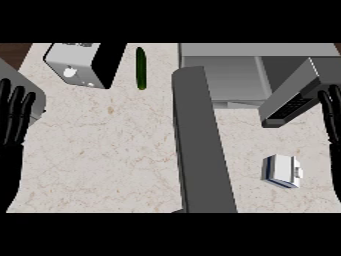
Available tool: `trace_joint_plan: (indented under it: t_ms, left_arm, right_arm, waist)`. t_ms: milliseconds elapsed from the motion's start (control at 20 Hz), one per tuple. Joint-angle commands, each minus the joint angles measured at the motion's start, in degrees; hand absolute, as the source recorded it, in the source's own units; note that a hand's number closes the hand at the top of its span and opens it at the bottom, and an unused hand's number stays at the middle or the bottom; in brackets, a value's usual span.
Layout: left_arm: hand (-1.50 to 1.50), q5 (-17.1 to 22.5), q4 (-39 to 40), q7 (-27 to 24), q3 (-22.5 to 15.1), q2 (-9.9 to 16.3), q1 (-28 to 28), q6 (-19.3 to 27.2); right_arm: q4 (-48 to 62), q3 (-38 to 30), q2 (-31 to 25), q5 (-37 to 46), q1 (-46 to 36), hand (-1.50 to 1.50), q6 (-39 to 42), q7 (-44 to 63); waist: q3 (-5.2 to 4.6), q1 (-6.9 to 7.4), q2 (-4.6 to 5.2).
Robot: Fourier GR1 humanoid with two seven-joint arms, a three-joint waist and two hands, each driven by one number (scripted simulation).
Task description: Pick up the milk, place it into the microwave and close the microwave
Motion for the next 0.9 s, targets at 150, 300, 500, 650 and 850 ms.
trace_joint_plan:
  t_ms: [150,300,500,650,850]
  left_arm:
    - [-1.50,-4.0,-0.7,-1.8,-2.3,-2.7,3.3,1.8]
    - [-1.50,2.5,-1.5,1.9,-2.0,-5.5,5.2,1.7]
    - [-1.50,1.7,-4.3,1.9,-4.6,-6.3,9.0,3.6]
    - [-1.50,3.5,-10.3,5.4,-3.6,-5.1,11.1,2.0]
    - [-1.50,4.1,-4.9,-3.7,-3.1,-6.3,15.6,-0.4]
  right_arm:
    - [-4.6,3.3,3.7,3.2,3.1,-1.50,-2.7,2.5]
    - [-4.9,7.8,5.1,-6.1,4.5,-1.50,2.9,5.8]
    - [-6.9,14.2,6.9,-4.7,11.8,-1.50,2.5,3.6]
    - [-11.1,14.6,6.6,-4.8,12.0,-1.50,1.8,6.1]
    - [-9.6,14.5,6.7,-1.5,16.7,-1.50,1.4,0.6]
  waist:
    - [0.62,0.47,-1.94]
    - [0.58,1.29,-2.13]
    - [0.64,0.50,-2.04]
    - [0.63,0.55,-1.98]
    - [0.63,0.47,-1.95]
